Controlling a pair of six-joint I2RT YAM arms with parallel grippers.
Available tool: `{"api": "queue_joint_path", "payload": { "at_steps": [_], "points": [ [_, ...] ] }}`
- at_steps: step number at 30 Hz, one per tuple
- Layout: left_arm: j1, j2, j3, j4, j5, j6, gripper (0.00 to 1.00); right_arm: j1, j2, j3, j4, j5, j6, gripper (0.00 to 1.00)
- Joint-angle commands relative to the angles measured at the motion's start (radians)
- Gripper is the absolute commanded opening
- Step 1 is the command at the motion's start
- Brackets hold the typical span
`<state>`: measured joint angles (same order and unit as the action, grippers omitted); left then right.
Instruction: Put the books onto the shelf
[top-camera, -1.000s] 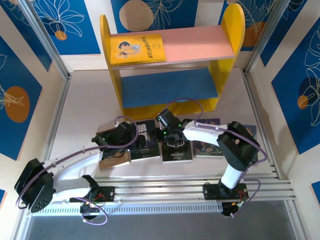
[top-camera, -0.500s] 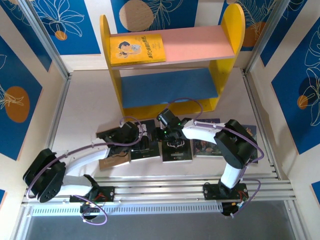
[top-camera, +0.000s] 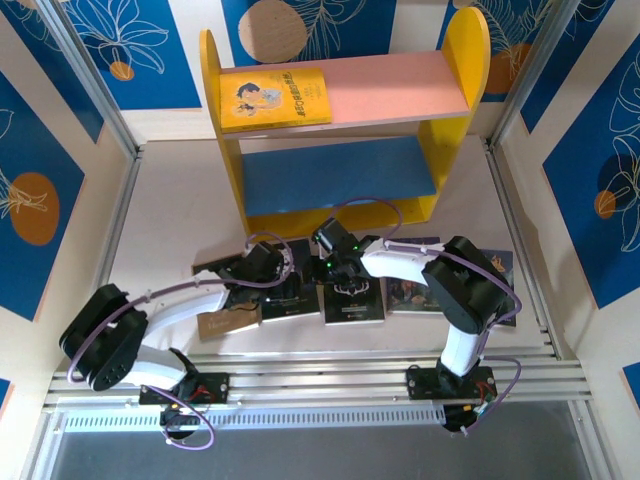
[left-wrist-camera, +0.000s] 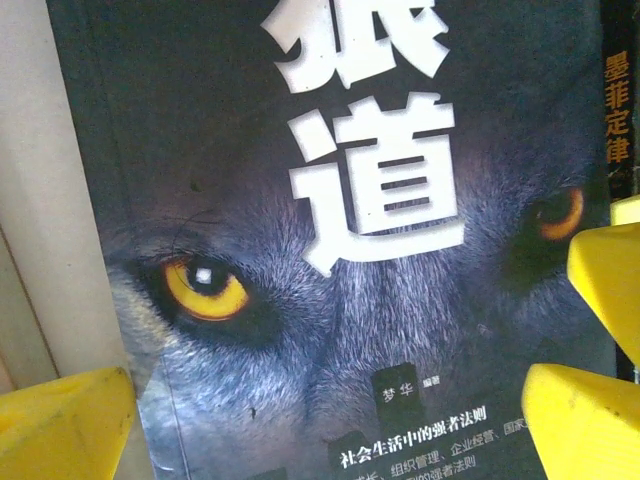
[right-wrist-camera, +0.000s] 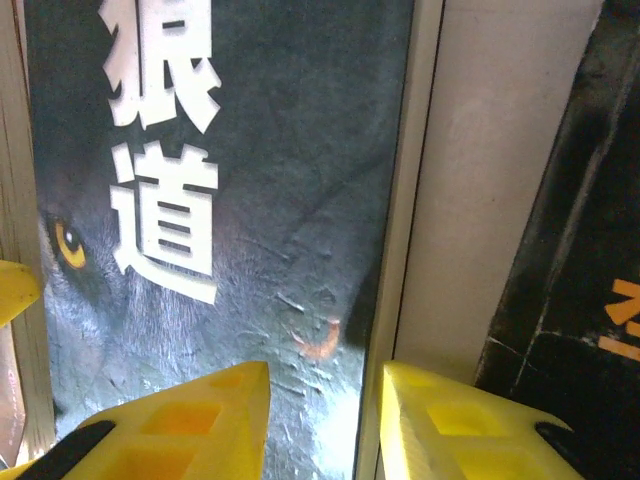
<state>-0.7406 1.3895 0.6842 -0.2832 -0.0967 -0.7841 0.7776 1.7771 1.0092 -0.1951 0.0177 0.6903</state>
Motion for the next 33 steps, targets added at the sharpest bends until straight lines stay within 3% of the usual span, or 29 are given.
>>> {"api": "queue_joint_path", "payload": {
  "at_steps": [1,21,33],
  "points": [
    [0.013,0.021,0.031,-0.007,0.0,0.019,0.99,-0.002,0.018,0.023,-0.026,-0.018,-0.009,0.34],
    [0.037,0.13,0.076,-0.022,-0.035,0.029,1.0,0.011,0.057,0.035,-0.033,-0.021,-0.012,0.27],
    [0.037,0.164,0.099,0.033,0.051,0.055,0.98,0.014,0.067,0.013,-0.02,-0.035,-0.003,0.21]
  ]
}}
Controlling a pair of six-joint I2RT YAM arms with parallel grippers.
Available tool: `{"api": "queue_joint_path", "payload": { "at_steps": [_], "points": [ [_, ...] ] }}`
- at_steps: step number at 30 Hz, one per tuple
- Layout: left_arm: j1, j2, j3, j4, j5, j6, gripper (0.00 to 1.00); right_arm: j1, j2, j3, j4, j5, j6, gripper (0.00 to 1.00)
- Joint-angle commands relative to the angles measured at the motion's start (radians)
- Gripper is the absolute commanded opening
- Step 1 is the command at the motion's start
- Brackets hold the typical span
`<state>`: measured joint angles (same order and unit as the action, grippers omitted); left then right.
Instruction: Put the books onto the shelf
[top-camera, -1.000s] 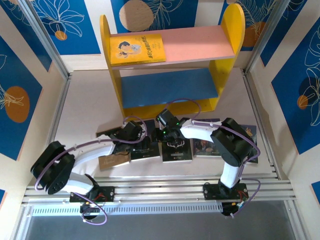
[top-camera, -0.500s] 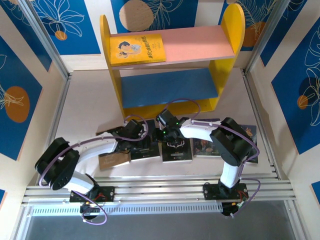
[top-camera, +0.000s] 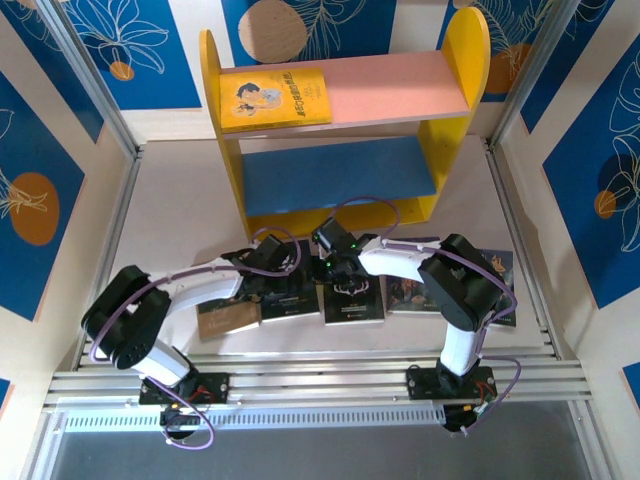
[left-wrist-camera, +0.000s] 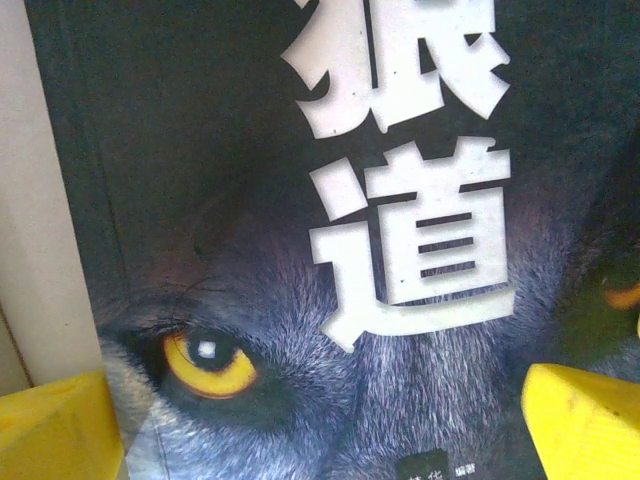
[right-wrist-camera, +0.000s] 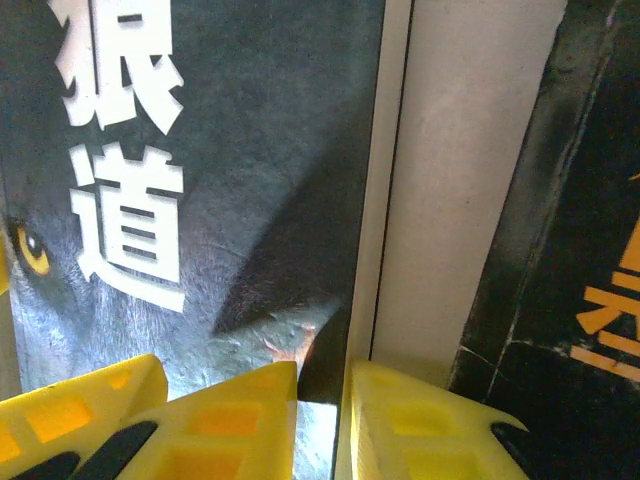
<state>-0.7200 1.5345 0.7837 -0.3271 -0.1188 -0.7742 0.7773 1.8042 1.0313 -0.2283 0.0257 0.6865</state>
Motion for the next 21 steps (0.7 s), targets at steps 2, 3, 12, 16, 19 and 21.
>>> {"api": "queue_joint_path", "payload": {
  "at_steps": [2,3,12,16,19,21],
  "points": [
    [0.016,-0.032,-0.006,0.096,0.109,0.061,0.98,0.016,0.04,-0.014,0.017,-0.046,0.001,0.2],
    [0.016,-0.056,-0.005,0.094,0.116,0.068,0.98,0.016,0.04,-0.015,0.018,-0.048,0.001,0.2],
    [0.017,-0.254,-0.024,0.106,0.185,0.132,0.98,0.018,0.05,-0.002,0.027,-0.074,-0.005,0.18],
    [0.016,-0.251,-0.053,0.14,0.198,0.112,0.98,0.02,0.053,0.001,0.041,-0.09,-0.002,0.18],
    [0.016,-0.235,-0.07,0.175,0.225,0.096,0.98,0.022,0.053,-0.002,0.051,-0.1,-0.001,0.18],
    [0.016,-0.233,-0.087,0.218,0.252,0.079,0.98,0.023,0.053,-0.006,0.063,-0.112,0.002,0.17]
  ]
}}
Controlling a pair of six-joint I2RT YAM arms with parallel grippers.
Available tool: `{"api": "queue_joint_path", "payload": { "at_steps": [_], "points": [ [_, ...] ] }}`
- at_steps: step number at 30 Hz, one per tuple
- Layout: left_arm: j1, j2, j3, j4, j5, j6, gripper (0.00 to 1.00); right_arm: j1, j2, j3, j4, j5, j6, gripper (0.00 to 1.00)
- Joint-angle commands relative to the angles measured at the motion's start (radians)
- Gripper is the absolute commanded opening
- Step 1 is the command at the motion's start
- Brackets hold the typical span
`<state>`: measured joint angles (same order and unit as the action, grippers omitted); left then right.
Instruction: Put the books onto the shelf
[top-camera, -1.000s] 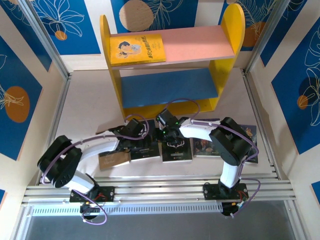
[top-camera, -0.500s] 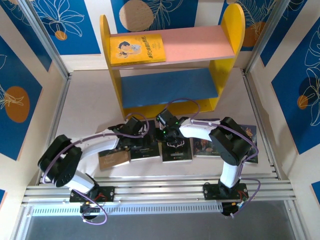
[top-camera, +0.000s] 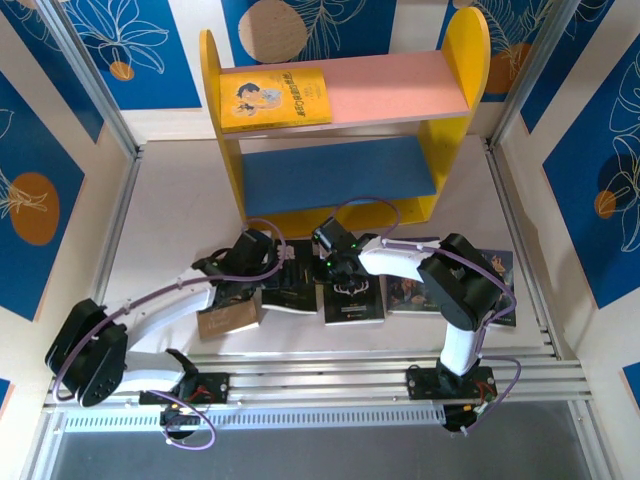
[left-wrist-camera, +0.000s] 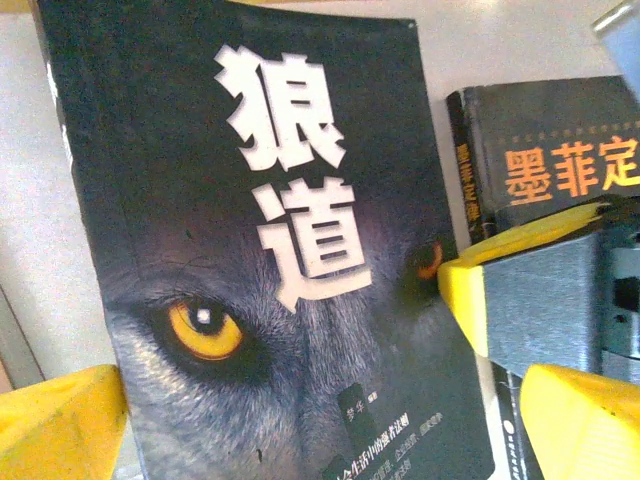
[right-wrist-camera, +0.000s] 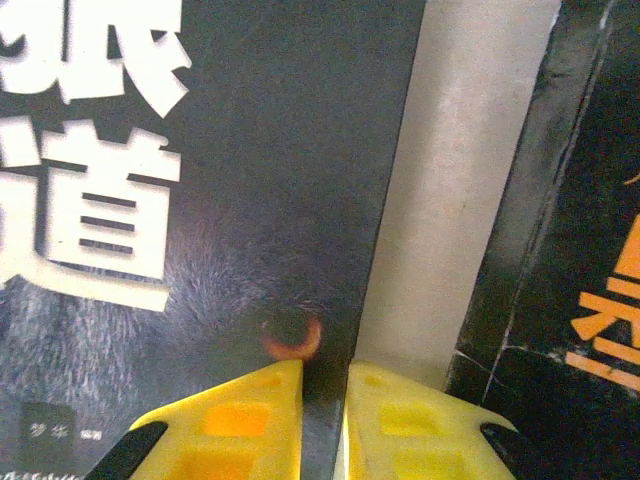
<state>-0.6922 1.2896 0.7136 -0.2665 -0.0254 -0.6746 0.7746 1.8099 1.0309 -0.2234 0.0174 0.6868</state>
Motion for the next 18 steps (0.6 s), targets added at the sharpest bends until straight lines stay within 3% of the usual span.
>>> {"api": "queue_joint_path", "payload": {
  "at_steps": [1,18],
  "points": [
    [-0.012,0.011,-0.027,0.186,0.172,-0.03,0.98,0.026,0.048,-0.009,0.066,-0.11,0.005,0.18],
    [-0.013,-0.114,-0.109,0.374,0.24,-0.154,0.96,0.032,0.063,-0.038,0.153,-0.183,0.04,0.16]
  ]
}}
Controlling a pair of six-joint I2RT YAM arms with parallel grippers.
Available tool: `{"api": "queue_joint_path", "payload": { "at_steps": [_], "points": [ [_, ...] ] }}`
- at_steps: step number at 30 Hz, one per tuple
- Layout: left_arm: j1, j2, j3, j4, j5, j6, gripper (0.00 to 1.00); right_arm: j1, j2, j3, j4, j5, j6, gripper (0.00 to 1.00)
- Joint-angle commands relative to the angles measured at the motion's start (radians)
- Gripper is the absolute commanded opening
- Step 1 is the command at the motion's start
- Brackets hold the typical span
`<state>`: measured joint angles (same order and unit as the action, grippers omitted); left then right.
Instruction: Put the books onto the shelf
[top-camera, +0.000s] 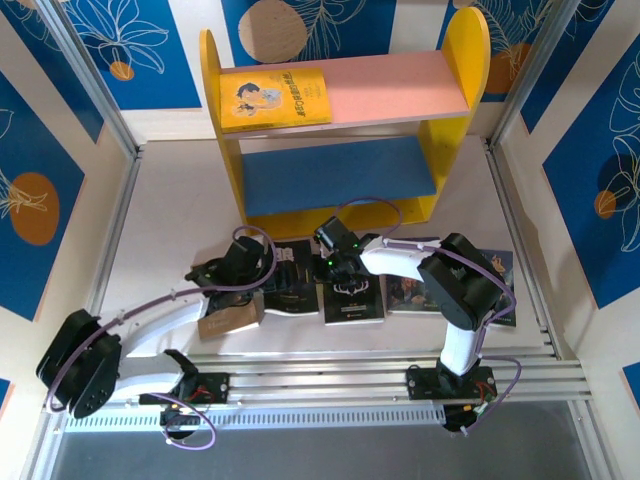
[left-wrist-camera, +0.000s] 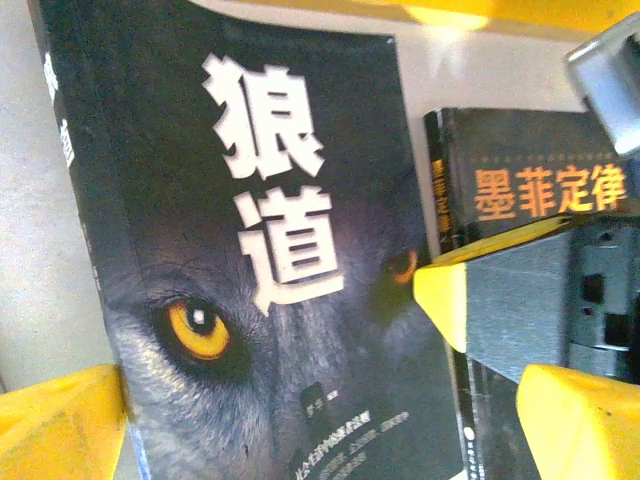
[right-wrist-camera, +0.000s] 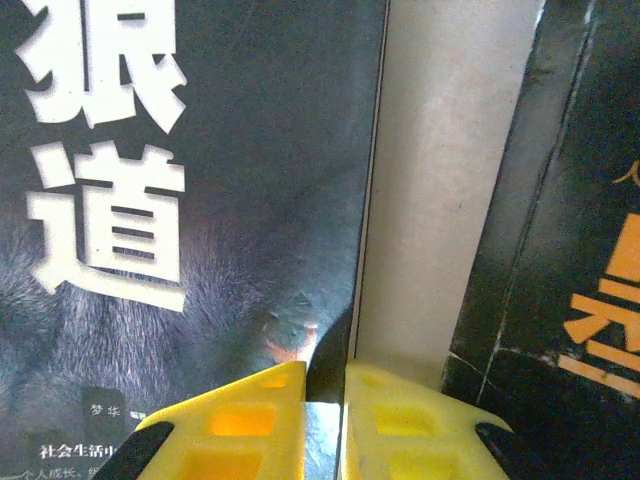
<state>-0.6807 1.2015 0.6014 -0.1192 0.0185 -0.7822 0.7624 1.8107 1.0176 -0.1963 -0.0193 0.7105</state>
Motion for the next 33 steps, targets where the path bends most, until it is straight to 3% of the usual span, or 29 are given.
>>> {"api": "queue_joint_path", "payload": {
  "at_steps": [1,22,33],
  "points": [
    [-0.025,-0.03,0.002,0.223,0.193,-0.048,0.96,0.044,0.061,-0.028,0.13,-0.149,0.017,0.16],
    [-0.024,0.013,0.016,0.109,0.096,-0.086,0.87,0.048,0.047,-0.062,0.162,-0.166,0.023,0.16],
    [-0.025,0.031,-0.007,0.194,0.132,-0.109,0.81,0.048,0.047,-0.076,0.191,-0.198,0.026,0.16]
  ]
}}
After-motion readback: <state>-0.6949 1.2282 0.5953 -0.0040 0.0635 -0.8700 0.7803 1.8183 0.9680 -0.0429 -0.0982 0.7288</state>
